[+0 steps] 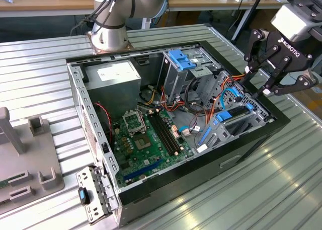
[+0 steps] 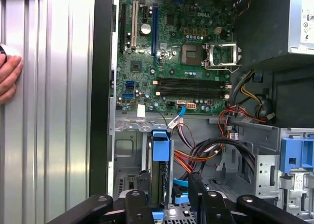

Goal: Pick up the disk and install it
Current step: 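Insert the disk into the insertion slot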

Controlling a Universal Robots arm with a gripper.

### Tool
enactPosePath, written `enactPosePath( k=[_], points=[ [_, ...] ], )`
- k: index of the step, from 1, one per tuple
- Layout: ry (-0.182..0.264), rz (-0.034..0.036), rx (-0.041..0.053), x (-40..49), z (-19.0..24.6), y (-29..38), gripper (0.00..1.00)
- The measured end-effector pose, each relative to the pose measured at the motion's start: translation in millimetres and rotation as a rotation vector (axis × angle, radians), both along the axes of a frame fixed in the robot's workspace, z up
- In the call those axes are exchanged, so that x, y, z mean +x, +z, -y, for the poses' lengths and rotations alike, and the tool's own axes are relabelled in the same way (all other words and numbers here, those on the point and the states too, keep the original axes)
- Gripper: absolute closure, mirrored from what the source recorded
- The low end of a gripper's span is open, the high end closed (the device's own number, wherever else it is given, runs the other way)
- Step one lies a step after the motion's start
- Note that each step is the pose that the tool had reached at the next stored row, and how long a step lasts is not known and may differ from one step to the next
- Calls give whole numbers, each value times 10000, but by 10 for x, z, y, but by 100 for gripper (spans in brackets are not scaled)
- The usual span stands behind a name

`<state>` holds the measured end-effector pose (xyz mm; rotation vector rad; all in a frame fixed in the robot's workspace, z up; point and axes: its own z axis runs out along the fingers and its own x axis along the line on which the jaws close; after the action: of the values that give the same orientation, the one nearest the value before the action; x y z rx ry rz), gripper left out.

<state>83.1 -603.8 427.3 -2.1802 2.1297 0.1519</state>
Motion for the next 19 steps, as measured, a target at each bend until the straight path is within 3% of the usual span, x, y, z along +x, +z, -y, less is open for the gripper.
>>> enactPosePath(
  k=[10,11,12,13,14,16,19],
  points=[
    [0,0,-1,0,0,8,56],
    [1,0,-1,17,-15,8,56],
    [4,0,-1,66,-91,-26,56],
    [5,-1,-8,117,-160,-101,56],
    [6,-4,-12,146,-195,-150,56],
    [5,-5,-15,151,-198,-152,56],
    [5,-4,-14,152,-199,-245,56]
  ],
)
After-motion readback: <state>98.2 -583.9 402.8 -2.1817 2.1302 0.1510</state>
